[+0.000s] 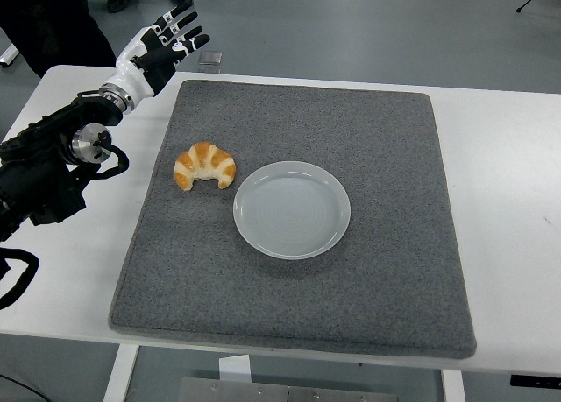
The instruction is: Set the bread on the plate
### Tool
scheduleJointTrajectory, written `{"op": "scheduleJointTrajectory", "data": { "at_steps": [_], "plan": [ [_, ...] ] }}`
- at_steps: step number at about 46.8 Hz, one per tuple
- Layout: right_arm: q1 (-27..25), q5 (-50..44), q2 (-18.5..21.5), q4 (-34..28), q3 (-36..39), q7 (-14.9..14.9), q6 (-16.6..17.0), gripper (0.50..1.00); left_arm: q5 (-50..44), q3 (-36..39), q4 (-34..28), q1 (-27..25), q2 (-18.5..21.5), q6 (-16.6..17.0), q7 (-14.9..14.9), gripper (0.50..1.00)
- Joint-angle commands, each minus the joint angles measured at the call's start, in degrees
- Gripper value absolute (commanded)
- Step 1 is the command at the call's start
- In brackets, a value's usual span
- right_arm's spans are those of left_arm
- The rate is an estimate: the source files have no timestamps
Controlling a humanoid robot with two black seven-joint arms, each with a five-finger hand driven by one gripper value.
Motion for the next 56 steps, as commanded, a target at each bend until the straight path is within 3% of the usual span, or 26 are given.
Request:
{"op": "scheduleJointTrajectory", "data": {
  "at_steps": [1, 56],
  "plan": [
    [0.0, 0.0, 0.0, 0.0, 0.0, 0.0, 0.0, 0.952, 0.0, 0.0, 0.0, 0.0, 0.0, 0.0, 0.0, 0.99],
    [0.0, 0.1, 0.0, 0.0, 0.1, 0.0, 0.0, 0.952, 0.3, 0.3, -0.7, -0.3, 0.3, -0.5, 0.3, 0.99]
  ]
}}
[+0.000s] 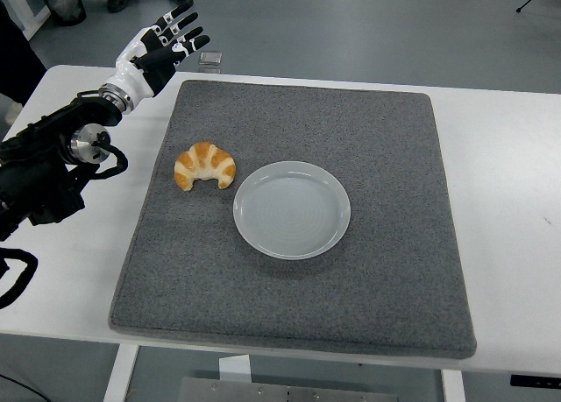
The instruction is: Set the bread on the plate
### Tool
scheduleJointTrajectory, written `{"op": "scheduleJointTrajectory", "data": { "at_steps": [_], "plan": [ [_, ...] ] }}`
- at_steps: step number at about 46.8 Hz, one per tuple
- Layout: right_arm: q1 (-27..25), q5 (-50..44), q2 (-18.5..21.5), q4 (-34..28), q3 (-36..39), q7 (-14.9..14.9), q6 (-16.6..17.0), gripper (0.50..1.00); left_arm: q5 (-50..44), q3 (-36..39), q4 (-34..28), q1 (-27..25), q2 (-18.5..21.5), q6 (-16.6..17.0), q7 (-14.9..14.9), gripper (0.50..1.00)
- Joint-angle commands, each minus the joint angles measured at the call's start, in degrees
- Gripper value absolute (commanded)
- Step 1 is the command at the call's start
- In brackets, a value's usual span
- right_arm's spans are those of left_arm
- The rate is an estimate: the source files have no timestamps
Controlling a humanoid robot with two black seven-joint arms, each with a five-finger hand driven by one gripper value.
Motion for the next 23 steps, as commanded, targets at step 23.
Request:
{"op": "scheduleJointTrajectory", "data": {
  "at_steps": [23],
  "plan": [
    [0.0, 0.0, 0.0, 0.0, 0.0, 0.0, 0.0, 0.952, 0.3, 11.9, -36.8, -7.6, 18.8, 14.7, 0.5, 0.988]
  ]
}}
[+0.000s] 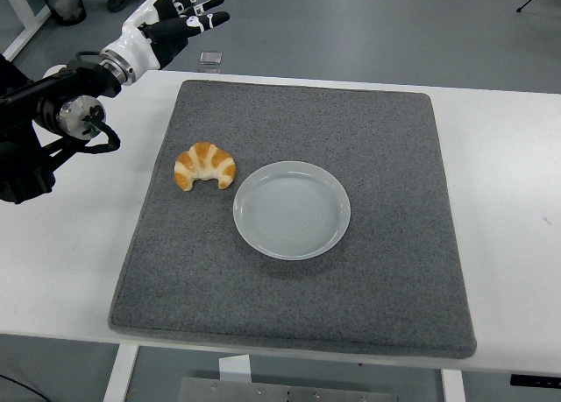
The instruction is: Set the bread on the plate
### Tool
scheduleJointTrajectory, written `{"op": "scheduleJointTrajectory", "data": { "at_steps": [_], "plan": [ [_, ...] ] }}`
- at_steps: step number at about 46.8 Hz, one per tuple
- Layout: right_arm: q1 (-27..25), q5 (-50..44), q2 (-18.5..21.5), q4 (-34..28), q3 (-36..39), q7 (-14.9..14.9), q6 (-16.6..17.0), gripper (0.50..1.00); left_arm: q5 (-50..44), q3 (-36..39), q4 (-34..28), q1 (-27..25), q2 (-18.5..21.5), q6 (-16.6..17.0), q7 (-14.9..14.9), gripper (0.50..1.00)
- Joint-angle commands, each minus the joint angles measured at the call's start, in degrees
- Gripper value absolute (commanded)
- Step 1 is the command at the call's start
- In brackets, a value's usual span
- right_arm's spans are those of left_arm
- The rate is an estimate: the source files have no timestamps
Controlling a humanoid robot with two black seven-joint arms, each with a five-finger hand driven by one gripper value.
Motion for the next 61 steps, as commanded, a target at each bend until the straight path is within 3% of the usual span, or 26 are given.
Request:
{"op": "scheduleJointTrajectory", "data": {
  "at_steps": [1, 9, 16, 20, 27, 33, 40, 48, 61],
  "plan": [
    [0.0, 0.0, 0.0, -0.1, 0.0, 0.0, 0.0, 0.952, 0.3, 4.1, -8.1, -3.1, 4.5, 3.0, 0.0, 0.988],
    [0.0, 0.0, 0.0, 0.0, 0.0, 0.0, 0.0, 0.952, 1.8, 19.2, -17.9, -13.9, 10.3, 6.6, 1.4, 0.984],
    [0.0, -0.1, 0.0, 0.0, 0.0, 0.0, 0.0, 0.952, 5.2, 33.7, -19.3, -23.2, 11.5, 6.6, 1.4, 0.984],
    [0.0, -0.1, 0.0, 0.0, 0.0, 0.0, 0.0, 0.952, 10.7, 37.8, -19.3, -25.1, 11.7, 6.9, 1.4, 0.981],
    [0.0, -0.1, 0.0, 0.0, 0.0, 0.0, 0.0, 0.952, 22.9, 38.1, -20.2, -24.4, 14.0, 9.7, 1.4, 0.981],
    [0.1, 0.0, 0.0, 0.0, 0.0, 0.0, 0.0, 0.952, 27.8, 38.4, -22.7, -23.9, 15.8, 11.6, 1.4, 0.981],
    [0.1, -0.1, 0.0, 0.0, 0.0, 0.0, 0.0, 0.952, 30.3, 38.9, -22.4, -19.2, 15.3, 14.5, 1.2, 0.981],
    [0.1, -0.1, 0.0, 0.0, 0.0, 0.0, -0.1, 0.952, 38.8, 37.5, -22.1, -13.6, 15.1, 20.8, 0.7, 0.981],
    [0.1, -0.1, 0.0, 0.0, 0.0, 0.0, -0.1, 0.952, 39.1, 33.8, -20.3, -8.9, 13.3, 22.1, 0.0, 0.981]
  ]
}}
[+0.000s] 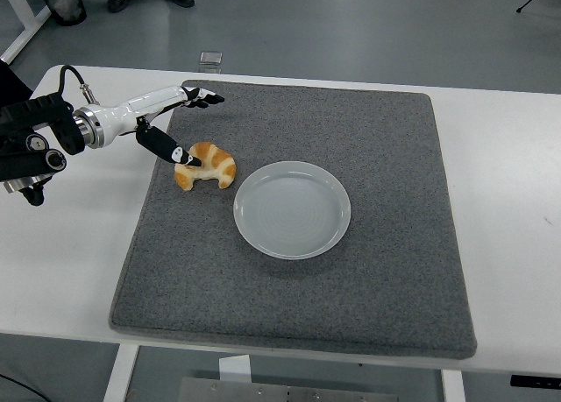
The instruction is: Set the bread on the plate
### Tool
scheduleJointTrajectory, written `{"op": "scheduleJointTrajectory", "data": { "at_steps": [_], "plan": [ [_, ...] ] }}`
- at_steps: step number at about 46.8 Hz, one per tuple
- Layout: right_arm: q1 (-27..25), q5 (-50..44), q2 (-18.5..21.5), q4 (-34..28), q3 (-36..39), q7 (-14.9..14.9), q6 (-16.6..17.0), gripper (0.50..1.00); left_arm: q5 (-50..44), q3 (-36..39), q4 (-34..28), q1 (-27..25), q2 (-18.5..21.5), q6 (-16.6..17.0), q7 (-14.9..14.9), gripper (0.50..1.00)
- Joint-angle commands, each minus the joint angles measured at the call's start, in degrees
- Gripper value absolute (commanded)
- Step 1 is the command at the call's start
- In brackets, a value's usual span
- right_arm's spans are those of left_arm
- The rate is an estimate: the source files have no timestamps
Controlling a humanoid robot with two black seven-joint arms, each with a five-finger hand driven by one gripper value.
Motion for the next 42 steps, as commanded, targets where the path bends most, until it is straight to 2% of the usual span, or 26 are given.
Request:
{"op": "scheduleJointTrajectory", "data": {
  "at_steps": [1, 18, 25, 33, 42],
  "plan": [
    [0.0, 0.1, 0.0, 0.0, -0.1, 0.0, 0.0, 0.952, 0.1, -1.1, 1.0, 1.7, -1.0, 0.2, 0.0, 0.981],
    [0.0, 0.0, 0.0, 0.0, 0.0, 0.0, 0.0, 0.954, 0.9, -1.2, 5.7, 6.4, -5.0, 3.2, -0.2, 0.975],
    [0.0, 0.0, 0.0, -0.1, 0.0, 0.0, 0.0, 0.952, 1.4, -1.3, 7.4, 7.6, -6.4, 3.8, -2.0, 0.971],
    [0.0, 0.0, 0.0, 0.0, 0.0, 0.0, 0.0, 0.952, 1.4, -2.7, 9.6, 9.1, -8.0, 4.3, -2.3, 0.941],
    [0.0, 0.0, 0.0, -0.1, -0.1, 0.0, 0.0, 0.952, 1.3, -3.1, 12.1, 10.6, -9.8, 4.9, -3.9, 0.941]
  ]
}}
